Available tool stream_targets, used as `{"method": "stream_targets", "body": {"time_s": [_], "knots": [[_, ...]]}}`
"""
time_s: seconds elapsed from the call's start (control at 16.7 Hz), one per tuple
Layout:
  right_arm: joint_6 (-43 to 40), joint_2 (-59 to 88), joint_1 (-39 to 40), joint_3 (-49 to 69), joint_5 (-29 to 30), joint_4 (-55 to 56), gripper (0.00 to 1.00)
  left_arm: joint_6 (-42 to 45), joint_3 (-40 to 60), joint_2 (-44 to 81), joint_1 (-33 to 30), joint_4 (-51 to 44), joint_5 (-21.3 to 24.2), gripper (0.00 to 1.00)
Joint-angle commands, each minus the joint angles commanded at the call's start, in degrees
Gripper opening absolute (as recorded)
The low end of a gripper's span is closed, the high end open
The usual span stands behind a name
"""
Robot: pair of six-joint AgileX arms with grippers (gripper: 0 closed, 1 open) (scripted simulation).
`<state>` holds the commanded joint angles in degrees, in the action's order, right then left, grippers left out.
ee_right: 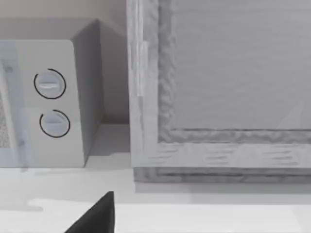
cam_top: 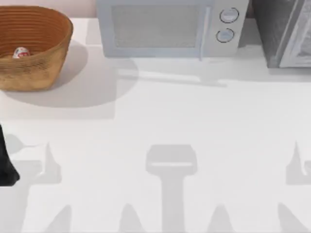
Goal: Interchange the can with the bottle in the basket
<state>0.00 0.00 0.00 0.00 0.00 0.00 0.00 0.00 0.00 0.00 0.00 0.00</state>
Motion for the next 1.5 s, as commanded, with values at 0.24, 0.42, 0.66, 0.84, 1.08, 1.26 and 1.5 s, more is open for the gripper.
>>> {"method": "stream_targets", "body": {"time_s": [0.24,0.42,0.66,0.84,1.08,1.26,1.5], "knots": [[0.0,0.0,0.0,0.0,0.0,0.0,1.00,0.1,1.6,1.4,0.1,-0.7,0.1,1.00],[0.0,0.0,0.0,0.0,0.0,0.0,1.00,0.4,8.0,7.5,0.5,-3.9,0.8,1.00],[0.0,0.0,0.0,0.0,0.0,0.0,1.00,1.1,22.5,22.2,1.4,-11.6,2.4,1.00],[0.0,0.0,0.0,0.0,0.0,0.0,1.00,1.8,36.8,37.0,2.2,-19.4,4.0,1.00],[0.0,0.0,0.0,0.0,0.0,0.0,1.00,2.8,58.7,59.8,3.5,-31.4,6.5,1.00],[0.0,0.0,0.0,0.0,0.0,0.0,1.00,3.7,75.9,78.0,4.5,-40.9,8.5,1.00],[0.0,0.0,0.0,0.0,0.0,0.0,1.00,4.9,98.5,101.9,5.8,-53.3,11.0,1.00]]}}
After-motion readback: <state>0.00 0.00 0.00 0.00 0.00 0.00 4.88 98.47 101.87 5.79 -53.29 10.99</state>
